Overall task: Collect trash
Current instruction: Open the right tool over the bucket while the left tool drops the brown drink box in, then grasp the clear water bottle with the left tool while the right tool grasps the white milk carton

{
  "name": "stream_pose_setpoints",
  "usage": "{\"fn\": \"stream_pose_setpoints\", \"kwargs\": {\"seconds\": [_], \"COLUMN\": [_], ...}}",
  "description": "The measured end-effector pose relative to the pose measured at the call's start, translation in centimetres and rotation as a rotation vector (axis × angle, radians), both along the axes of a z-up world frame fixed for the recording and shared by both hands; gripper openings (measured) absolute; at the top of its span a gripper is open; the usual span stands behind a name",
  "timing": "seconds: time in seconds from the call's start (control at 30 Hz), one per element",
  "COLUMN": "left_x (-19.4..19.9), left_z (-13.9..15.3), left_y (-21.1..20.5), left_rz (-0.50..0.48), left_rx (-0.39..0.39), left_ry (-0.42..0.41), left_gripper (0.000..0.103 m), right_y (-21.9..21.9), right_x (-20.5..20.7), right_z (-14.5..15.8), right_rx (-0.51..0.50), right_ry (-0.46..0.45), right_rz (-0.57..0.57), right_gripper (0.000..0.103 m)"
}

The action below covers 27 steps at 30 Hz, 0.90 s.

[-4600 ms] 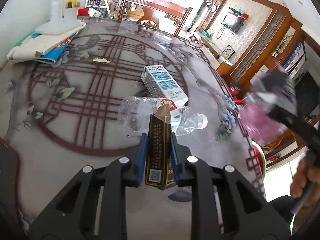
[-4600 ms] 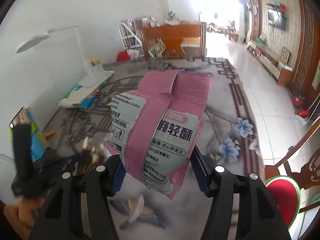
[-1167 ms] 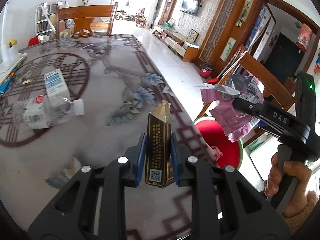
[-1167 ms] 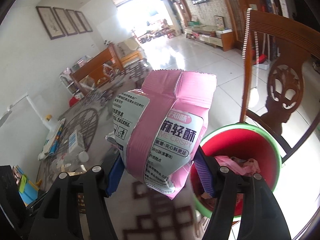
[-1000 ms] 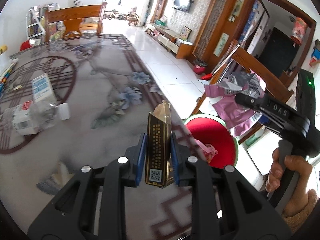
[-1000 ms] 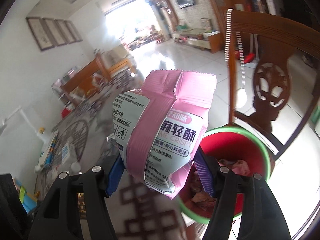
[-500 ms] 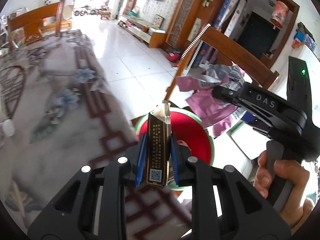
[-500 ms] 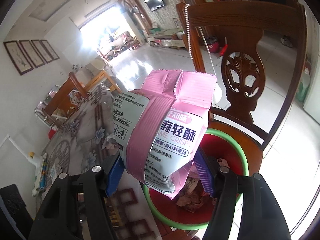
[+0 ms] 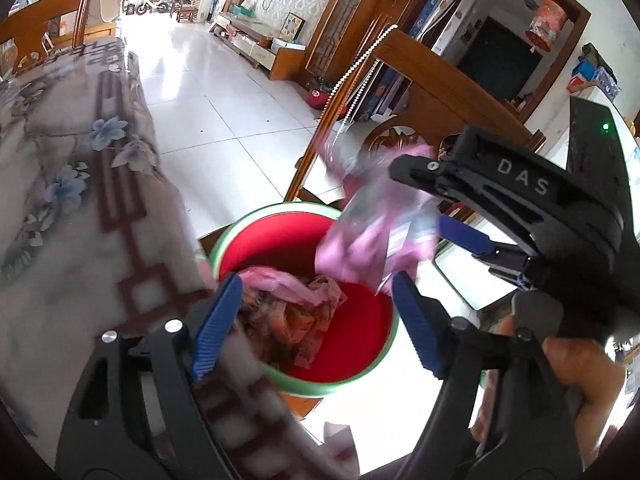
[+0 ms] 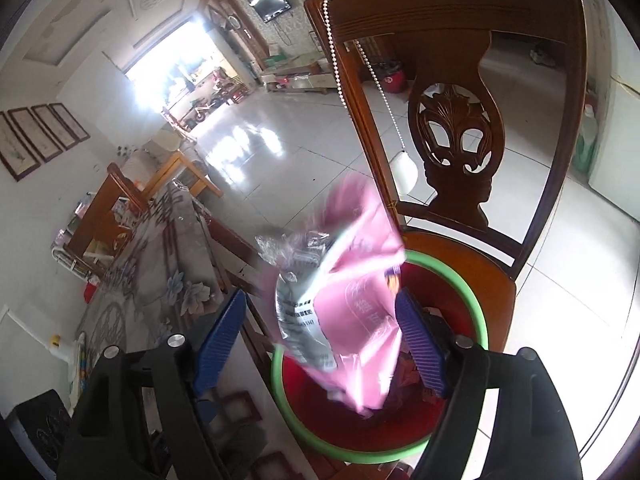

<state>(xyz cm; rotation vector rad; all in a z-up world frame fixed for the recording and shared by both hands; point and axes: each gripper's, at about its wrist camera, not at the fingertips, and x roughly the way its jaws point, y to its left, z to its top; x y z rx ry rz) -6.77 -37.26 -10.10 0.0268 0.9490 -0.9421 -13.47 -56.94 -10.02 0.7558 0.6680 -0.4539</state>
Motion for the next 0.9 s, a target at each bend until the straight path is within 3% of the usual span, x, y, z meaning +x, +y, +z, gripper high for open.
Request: {"fn": "stream_pose_setpoints", "kwargs": {"seconds": [0.17, 0.3, 0.4, 0.5, 0.57, 0.6, 0.7, 0.8, 0.83, 0.9], "left_x": [2.5, 5.6, 8.1, 10.1, 11.3, 12.5, 15.2, 16.9, 17.1, 17.8], "left_z": [1.4, 2.4, 2.7, 2.2, 1.7, 1.1, -1.2, -3.5, -3.5, -3.0], "left_y": [5.5, 12.6, 16.6, 19.7, 20.9, 21.6, 23.2, 23.4, 23.5, 24.1], "left_rz": [0.027, 0.079, 0.064, -0.020, -0.064, -0.098, -0.134, -0.158, -0.147, -0.076], "left_rx": [0.077, 0.304, 0.488, 0.696, 0.795, 0.860, 0.949, 0.992, 0.966, 0.877], "left_ry": [-0.146, -0.399, -0.472, -0.499, -0.492, -0.451, -0.281, -0.139, -0.128, -0.046], "left_gripper": [0.089, 0.095, 0.095, 0.095, 0.095, 0.095, 0.095, 0.096, 0.094, 0.077], "right_y": [0.8, 2.1, 3.6, 5.5, 6.9, 7.4, 9.2, 10.6, 10.9, 11.5], "right_x": [0.4, 1.7, 2.9, 4.4, 5.4, 5.8, 7.1, 8.0, 8.1, 8.4], "right_z": [0.4, 0.7, 0.9, 1.3, 1.5, 1.5, 1.6, 1.7, 1.7, 1.7], "right_rx": [-0.005, 0.012, 0.034, 0.041, 0.046, 0.050, 0.063, 0.058, 0.054, 0.045], "right_ry": [-0.011, -0.023, -0.035, -0.042, -0.044, -0.044, -0.040, -0.029, -0.025, -0.012], "right_rz": [0.024, 0.076, 0.125, 0.178, 0.211, 0.224, 0.269, 0.298, 0.303, 0.312], "right_gripper": [0.079, 0.079, 0.079, 0.079, 0.079, 0.079, 0.079, 0.079, 0.079, 0.079]}}
